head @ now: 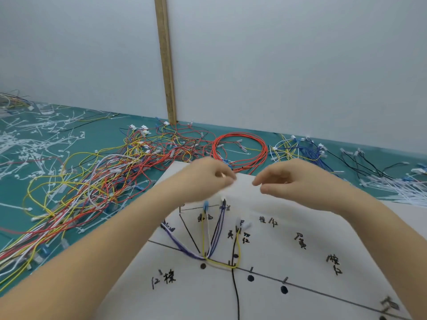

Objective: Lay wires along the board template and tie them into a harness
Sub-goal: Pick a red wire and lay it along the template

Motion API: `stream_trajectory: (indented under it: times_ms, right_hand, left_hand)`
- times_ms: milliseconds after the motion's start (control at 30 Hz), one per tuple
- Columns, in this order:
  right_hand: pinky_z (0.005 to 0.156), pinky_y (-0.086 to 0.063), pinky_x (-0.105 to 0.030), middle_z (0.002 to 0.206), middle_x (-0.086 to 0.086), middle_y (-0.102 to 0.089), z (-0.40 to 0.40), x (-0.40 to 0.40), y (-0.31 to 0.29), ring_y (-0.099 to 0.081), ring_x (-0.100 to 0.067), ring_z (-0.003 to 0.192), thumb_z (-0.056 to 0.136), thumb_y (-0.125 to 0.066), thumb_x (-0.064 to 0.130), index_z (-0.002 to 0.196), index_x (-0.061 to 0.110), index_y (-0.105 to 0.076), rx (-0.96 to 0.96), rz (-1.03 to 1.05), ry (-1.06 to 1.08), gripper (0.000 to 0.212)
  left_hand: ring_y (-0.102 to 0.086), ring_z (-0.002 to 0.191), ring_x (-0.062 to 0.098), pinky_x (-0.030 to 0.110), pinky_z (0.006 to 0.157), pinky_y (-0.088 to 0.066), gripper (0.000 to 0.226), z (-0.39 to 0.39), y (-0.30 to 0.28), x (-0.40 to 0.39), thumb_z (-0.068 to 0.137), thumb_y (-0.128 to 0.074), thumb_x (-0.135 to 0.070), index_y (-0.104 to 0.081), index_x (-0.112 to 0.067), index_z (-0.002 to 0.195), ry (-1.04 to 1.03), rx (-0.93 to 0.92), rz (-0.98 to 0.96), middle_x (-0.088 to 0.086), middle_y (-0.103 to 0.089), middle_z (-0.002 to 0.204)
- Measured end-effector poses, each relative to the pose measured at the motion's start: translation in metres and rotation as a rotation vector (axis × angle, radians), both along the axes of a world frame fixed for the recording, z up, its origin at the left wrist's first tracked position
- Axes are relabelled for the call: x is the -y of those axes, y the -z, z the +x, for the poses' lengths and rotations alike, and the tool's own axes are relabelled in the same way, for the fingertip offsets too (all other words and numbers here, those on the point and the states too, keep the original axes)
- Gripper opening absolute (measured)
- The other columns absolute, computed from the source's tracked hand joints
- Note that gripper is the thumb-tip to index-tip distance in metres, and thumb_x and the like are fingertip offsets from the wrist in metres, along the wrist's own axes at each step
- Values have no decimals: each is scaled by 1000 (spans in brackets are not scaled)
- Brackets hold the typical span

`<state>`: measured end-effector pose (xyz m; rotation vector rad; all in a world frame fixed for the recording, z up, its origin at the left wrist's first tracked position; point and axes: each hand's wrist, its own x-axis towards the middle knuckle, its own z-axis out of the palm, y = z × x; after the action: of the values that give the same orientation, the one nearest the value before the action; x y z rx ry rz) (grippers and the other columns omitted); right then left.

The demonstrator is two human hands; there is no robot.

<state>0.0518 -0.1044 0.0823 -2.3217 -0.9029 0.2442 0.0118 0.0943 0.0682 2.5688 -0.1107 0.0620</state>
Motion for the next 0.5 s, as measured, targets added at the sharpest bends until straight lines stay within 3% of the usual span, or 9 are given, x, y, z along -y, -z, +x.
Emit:
stream_trajectory:
  times_ms: [100,200,367,500]
  right_hand:
    - [58,-43,-5,66,15,-68,9,10,3,-61,4,64,86,-61,14,86,24,-71,-140,133,55,14]
    - [57,-42,-5,66,12,-68,14,12,15,-61,2,64,88,-58,12,86,21,-71,-202,88,69,15]
    - [62,-47,-14,72,11,-69,23,17,20,-63,0,67,89,-55,15,84,24,-70,-286,118,87,18]
    - [64,-47,-15,71,12,-68,25,18,23,-62,0,67,90,-55,16,85,23,-69,-341,152,94,17]
  left_hand:
    - [-56,96,21,21,71,-34,29,56,7,-12,94,-43,-18,-62,-13,114,-299,64,77,6,-62,115]
    - [-57,101,34,35,76,-44,31,93,22,-22,94,-44,-20,-59,6,105,-468,-10,72,23,-61,111]
    - [-59,87,30,34,70,-44,32,117,42,-21,90,-51,-38,-59,-7,90,-532,-86,181,14,-64,104]
    - [-58,99,31,35,77,-44,33,120,42,-13,92,-45,-38,-58,-12,107,-539,65,204,9,-61,108]
